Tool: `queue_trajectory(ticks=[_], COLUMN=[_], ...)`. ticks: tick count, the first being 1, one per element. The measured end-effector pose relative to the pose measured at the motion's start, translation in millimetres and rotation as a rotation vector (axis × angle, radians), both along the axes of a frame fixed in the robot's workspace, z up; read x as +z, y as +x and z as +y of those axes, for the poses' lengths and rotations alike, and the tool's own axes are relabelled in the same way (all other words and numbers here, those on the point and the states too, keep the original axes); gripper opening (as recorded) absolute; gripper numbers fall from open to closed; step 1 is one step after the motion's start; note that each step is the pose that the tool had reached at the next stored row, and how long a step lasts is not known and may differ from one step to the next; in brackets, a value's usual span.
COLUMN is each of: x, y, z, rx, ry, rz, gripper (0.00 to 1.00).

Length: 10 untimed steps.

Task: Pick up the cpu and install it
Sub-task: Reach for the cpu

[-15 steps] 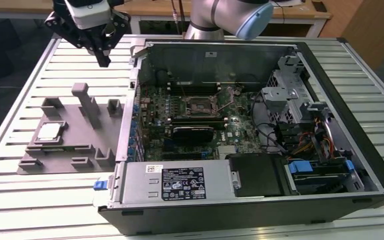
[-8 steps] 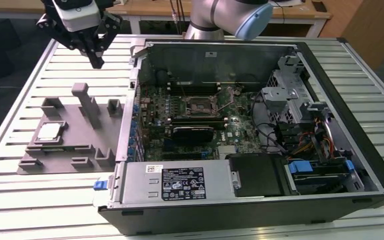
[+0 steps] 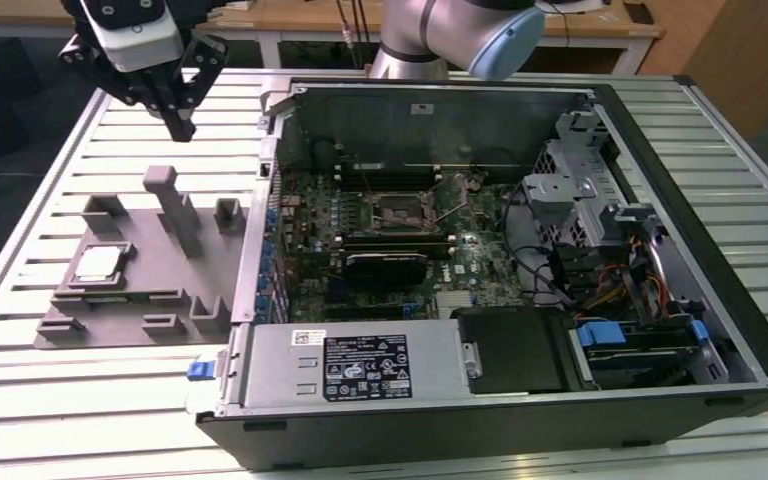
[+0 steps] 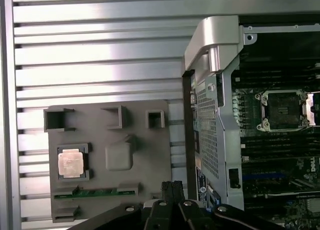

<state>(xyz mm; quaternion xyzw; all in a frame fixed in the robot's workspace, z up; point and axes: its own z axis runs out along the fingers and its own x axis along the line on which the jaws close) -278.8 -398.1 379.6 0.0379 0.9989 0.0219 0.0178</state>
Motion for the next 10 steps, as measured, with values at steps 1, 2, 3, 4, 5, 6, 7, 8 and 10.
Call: queue_trajectory(ticks=[1,2,3,4,5,6,7,8,10], x=[-0.8,-1.6,-2.3,-3.0,-3.6,-4.3,-4.9,-5.6,-6.9], y=[-1.6,-3.2,-5.0,-6.6,-8.1,-9.9,-11.4,-12.7,-15.6], z=[0.2,0.3,0.4,0.5,0.6,0.7,0.9,1.1,1.5], rx=[0.000,0.000,0.000,0.000,0.000,0.000,0.000,0.000,0.000], ry=[0.0000,-0.0001,-0.0001,-0.0001,-0.0001,0.0000,0.0000,0.0001,0.0000], rz=[0.0000,0.0001,0.0001,0.0001,0.0001,0.0000,-0.0001,-0.0001,0.0000], gripper=[0.11,0.11,0.11,0.11,0.11,0.11,0.11,0.11,0.11])
